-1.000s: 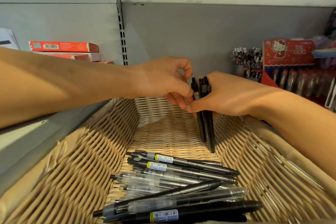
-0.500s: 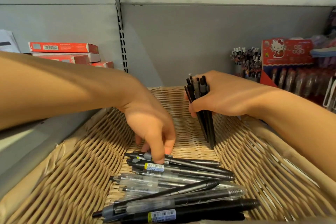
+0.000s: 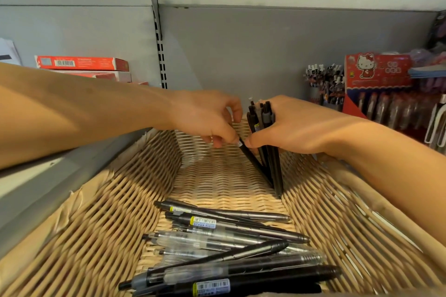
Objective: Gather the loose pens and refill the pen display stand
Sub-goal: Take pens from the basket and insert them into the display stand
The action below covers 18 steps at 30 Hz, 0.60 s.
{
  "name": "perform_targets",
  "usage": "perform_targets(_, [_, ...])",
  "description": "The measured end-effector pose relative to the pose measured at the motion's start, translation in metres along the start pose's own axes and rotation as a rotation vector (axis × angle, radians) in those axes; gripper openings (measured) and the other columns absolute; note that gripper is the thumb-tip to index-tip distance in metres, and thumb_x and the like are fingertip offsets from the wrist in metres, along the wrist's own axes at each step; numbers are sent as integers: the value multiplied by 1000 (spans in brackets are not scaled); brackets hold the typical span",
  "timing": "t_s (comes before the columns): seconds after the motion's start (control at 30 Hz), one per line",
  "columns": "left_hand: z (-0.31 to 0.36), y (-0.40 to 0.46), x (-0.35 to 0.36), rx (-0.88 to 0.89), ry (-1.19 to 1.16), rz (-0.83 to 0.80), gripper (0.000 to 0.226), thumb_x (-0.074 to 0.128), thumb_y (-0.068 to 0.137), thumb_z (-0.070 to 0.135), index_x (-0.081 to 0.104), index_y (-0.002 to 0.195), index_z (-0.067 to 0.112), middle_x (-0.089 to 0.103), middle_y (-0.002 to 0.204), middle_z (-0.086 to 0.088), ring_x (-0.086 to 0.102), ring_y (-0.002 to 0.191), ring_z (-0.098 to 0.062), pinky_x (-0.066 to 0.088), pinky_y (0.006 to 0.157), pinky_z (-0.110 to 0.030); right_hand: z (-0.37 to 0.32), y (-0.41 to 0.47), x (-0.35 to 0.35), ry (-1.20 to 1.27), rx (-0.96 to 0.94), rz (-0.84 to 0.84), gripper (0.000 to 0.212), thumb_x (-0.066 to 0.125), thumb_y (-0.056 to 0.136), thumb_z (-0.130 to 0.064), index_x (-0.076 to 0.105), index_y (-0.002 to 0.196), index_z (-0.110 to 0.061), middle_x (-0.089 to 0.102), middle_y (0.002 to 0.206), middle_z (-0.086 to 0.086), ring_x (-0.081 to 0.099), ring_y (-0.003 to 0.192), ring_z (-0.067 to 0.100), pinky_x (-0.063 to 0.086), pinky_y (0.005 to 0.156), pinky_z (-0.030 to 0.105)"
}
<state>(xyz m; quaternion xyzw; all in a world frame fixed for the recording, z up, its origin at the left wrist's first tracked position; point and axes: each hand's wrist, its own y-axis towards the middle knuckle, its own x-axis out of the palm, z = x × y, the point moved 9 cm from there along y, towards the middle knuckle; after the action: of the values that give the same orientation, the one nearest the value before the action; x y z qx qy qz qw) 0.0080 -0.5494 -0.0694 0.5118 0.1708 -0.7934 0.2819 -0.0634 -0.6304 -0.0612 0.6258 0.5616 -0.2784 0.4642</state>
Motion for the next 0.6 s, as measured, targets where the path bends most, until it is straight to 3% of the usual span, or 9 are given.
perform_targets(0.07, [4,-1,-2,28,-152,32,32,75,85,8,53,106,17,74,95,-10,68,69,-13,59,80,-41,0,0,0,-6,6,4,9,76,86,-39,71,89,-31,72,81,-10,64,72,3,44,60,14])
perform_targets(0.17, [12,-3,-2,108,-272,22,34,75,83,3,50,102,18,76,78,-3,71,69,-12,59,71,-29,-2,0,1,1,-3,-10,11,77,83,-37,73,87,-28,72,79,-7,64,70,5,44,61,20])
perform_targets(0.33, [2,1,0,71,-425,-75,35,68,69,7,48,97,10,77,82,-6,74,78,-17,60,68,-28,-2,0,0,33,-10,-2,11,77,83,-31,68,80,-26,64,65,-11,55,59,3,40,55,18])
perform_targets(0.4, [-7,2,8,-4,-280,-155,26,72,73,7,52,90,9,78,84,-4,75,81,-18,58,71,-30,-2,0,-1,24,-18,2,10,76,84,-29,69,87,-21,71,76,-2,63,69,17,46,63,28])
perform_targets(0.47, [-15,-7,29,-42,-5,-367,12,73,86,16,61,89,15,78,88,4,74,90,-14,58,78,-31,-4,-2,0,20,-18,-15,16,74,85,-27,69,91,-14,73,85,8,64,76,26,46,65,35])
perform_targets(0.53, [-24,-23,52,-80,152,-605,16,72,87,34,67,97,23,75,86,14,72,92,-8,56,82,-28,-4,-3,1,17,-20,-27,21,74,86,-27,67,92,-9,68,77,8,56,63,21,40,62,33])
perform_targets(0.6, [-23,-34,65,-124,184,-734,25,71,83,40,68,101,24,73,79,16,69,85,-4,53,80,-26,-4,-3,1,3,-18,-24,20,74,86,-29,67,91,-11,68,79,9,53,61,12,38,60,32])
